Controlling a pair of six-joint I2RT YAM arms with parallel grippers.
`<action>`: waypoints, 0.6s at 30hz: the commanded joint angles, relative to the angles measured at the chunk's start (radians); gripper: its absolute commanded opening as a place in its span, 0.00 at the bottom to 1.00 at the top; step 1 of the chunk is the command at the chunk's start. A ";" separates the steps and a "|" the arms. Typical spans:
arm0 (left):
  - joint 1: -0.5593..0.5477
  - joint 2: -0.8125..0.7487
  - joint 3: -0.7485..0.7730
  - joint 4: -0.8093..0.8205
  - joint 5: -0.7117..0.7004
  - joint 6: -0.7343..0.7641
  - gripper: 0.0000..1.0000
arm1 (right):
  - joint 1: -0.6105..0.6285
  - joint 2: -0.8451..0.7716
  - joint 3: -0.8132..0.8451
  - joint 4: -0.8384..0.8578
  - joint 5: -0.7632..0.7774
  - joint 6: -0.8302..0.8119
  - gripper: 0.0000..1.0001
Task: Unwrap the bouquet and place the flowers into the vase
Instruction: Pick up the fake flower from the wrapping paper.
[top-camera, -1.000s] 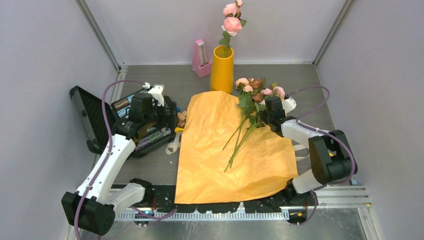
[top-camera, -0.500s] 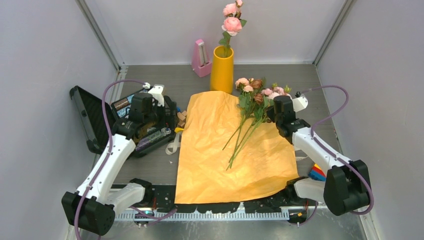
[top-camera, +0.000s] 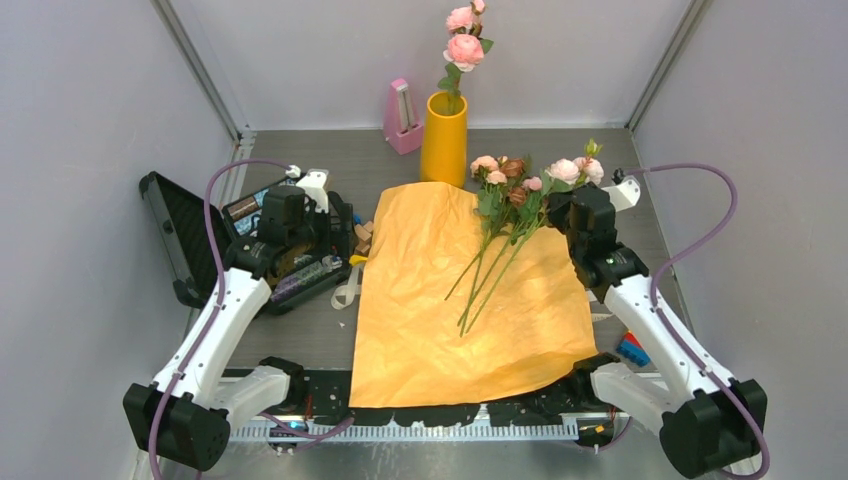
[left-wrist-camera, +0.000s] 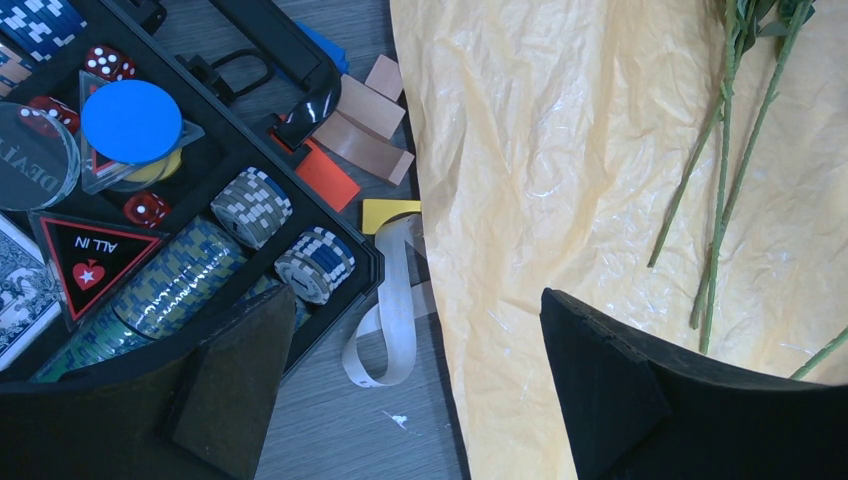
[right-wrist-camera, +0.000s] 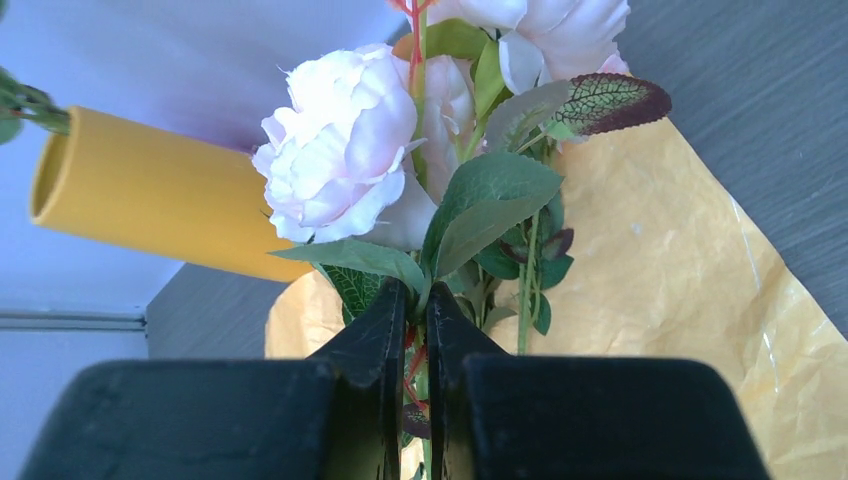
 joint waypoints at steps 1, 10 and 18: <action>-0.004 -0.010 0.000 0.040 0.016 0.014 0.95 | -0.004 -0.082 0.040 0.074 0.026 -0.121 0.00; -0.004 -0.022 -0.003 0.042 0.006 0.016 0.95 | -0.004 -0.128 0.088 0.199 -0.185 -0.331 0.00; -0.004 -0.027 -0.003 0.040 0.003 0.017 0.95 | -0.004 -0.074 0.196 0.331 -0.447 -0.465 0.00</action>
